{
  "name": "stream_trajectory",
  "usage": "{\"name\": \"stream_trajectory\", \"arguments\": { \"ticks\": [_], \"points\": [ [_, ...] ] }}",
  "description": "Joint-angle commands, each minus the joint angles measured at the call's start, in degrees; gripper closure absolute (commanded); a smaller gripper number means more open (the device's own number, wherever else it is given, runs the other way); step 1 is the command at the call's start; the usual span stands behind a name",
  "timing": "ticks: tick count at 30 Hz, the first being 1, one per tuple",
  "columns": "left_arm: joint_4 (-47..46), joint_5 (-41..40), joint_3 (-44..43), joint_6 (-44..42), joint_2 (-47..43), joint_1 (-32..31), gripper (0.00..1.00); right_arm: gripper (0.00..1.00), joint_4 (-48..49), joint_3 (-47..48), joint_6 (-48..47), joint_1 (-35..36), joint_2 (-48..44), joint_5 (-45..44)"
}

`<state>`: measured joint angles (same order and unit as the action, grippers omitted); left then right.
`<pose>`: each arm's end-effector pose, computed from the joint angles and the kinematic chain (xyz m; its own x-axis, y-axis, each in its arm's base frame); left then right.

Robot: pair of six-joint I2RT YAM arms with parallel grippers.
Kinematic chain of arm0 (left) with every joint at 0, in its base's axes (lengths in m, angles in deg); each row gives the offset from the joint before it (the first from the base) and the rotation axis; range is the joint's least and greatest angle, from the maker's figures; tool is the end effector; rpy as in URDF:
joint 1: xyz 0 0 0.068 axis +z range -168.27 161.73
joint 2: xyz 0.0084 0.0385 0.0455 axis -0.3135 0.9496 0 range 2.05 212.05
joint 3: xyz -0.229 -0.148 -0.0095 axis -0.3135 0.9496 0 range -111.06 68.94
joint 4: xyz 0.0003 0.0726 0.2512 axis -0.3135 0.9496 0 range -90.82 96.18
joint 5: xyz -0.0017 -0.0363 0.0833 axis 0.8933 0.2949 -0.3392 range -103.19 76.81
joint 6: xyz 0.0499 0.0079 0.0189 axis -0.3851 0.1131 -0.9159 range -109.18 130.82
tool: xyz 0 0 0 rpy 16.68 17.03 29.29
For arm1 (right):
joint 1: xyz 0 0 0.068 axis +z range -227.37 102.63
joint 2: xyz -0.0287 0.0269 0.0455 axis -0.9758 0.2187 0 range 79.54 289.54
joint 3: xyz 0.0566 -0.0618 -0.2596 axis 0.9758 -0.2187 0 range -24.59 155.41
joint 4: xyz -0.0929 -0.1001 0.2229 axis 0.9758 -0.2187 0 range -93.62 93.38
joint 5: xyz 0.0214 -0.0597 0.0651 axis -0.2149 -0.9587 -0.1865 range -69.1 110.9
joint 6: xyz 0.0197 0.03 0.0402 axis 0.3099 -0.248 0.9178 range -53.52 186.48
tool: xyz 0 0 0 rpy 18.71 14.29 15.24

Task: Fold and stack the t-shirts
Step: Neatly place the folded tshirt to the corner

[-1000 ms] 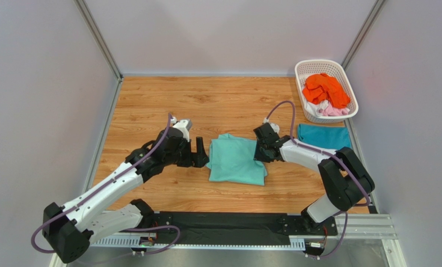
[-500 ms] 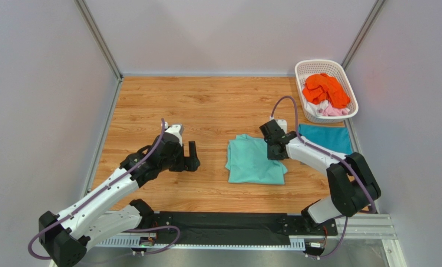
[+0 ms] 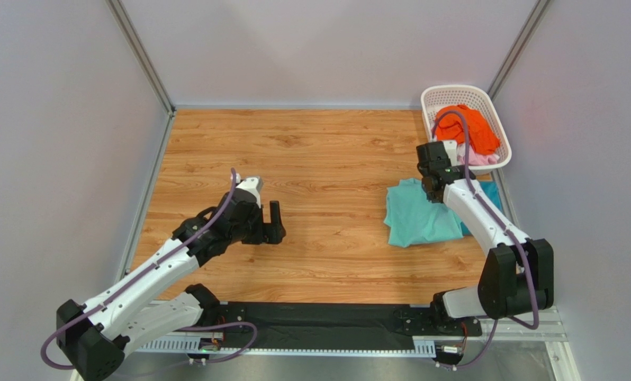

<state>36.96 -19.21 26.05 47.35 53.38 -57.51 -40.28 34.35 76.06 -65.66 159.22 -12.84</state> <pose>0.1433 -0.1121 0.2640 -0.7903 -0.1188 -0.6011 0.1275 0.9277 -0.3510 0.2662 0.0350 0.2492 -0.8597 -0.0368 -0.5094 0.2123 0.8814 -0.4220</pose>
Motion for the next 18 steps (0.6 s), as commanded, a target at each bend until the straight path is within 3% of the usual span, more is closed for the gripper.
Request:
{"name": "stream_trajectory", "arguments": {
  "ticks": [1, 8, 18],
  "points": [
    [-1.8, 0.7, 0.0, -1.1, 0.5, 0.4, 0.0, 1.0, 1.4, 4.4, -5.2, -3.8, -2.0, -1.7],
    [-2.4, 1.5, -0.1, -1.6, 1.8, 0.7, 0.0, 1.0, 2.2, 9.2, -8.1, -11.2, -1.9, 0.2],
    [-2.8, 2.5, -0.3, -1.7, 1.5, 1.1, 0.0, 1.0, 1.0, 11.5, -7.1, -26.2, -2.3, 15.4]
  ]
}}
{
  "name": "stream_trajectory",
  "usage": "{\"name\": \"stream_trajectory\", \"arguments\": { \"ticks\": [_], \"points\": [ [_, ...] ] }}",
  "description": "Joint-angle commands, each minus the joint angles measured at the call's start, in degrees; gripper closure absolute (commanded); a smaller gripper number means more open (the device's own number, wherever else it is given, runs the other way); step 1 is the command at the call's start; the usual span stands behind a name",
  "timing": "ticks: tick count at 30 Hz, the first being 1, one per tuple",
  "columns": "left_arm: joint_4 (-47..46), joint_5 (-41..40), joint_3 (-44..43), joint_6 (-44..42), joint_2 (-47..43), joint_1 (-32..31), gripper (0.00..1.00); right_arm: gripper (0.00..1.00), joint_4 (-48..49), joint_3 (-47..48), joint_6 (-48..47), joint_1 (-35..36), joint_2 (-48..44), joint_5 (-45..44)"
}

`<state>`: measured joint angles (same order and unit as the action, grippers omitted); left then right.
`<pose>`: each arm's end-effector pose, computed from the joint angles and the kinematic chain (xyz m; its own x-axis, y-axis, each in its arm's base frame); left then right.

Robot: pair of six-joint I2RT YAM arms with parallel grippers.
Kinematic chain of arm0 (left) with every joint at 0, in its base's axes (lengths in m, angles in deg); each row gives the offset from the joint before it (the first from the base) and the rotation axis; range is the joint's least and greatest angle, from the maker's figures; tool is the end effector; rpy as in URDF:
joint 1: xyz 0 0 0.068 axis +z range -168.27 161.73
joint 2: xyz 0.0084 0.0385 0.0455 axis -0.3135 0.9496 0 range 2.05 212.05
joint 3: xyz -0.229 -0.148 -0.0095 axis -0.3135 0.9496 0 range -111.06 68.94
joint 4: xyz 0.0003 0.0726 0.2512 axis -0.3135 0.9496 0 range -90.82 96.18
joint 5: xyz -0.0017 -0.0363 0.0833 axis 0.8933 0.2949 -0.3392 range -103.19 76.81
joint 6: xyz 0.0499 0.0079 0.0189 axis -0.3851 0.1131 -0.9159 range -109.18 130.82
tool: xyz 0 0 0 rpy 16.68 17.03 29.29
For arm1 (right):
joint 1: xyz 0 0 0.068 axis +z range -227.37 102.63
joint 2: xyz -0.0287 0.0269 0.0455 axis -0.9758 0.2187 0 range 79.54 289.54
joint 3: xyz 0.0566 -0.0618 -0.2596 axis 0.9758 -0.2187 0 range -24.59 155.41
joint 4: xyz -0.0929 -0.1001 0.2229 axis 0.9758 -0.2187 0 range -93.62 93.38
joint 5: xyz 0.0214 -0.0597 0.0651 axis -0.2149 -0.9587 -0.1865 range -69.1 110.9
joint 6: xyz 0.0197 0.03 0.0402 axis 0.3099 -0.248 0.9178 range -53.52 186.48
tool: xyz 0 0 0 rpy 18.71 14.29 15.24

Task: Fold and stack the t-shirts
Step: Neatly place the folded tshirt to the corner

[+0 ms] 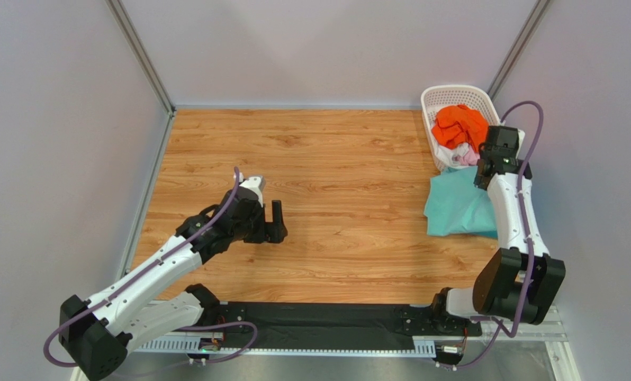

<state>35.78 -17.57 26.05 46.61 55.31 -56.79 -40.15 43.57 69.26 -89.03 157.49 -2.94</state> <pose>0.1493 -0.1153 0.2600 -0.8032 -0.1059 -0.5862 0.1361 0.9254 -0.3538 0.2714 -0.0707 0.3038 -0.7641 0.2030 -0.6124 0.4589 0.8382 -0.2948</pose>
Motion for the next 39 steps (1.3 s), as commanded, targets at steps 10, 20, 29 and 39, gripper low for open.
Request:
{"name": "stream_trajectory", "arguments": {
  "ticks": [10, 20, 29, 39],
  "points": [
    [-2.5, 2.3, -0.6, -1.4, 2.2, 1.1, 0.0, 1.0, 10.1, 0.3, 3.8, -15.7, 9.1, 5.7],
    [-2.8, 2.6, -0.5, -1.7, 2.3, 1.3, 0.0, 1.0, 18.0, 4.3, 4.7, -20.5, 16.9, 0.5],
    [-3.0, 3.2, -0.4, -1.8, 2.4, 1.5, 0.0, 0.09, 18.7, 3.3, 7.4, -20.6, 17.2, 7.8],
    [-3.4, 4.0, -0.3, -1.8, 2.4, 1.6, 0.0, 0.1, 12.3, -9.7, 8.9, -9.4, 2.2, 11.9]
  ]
}}
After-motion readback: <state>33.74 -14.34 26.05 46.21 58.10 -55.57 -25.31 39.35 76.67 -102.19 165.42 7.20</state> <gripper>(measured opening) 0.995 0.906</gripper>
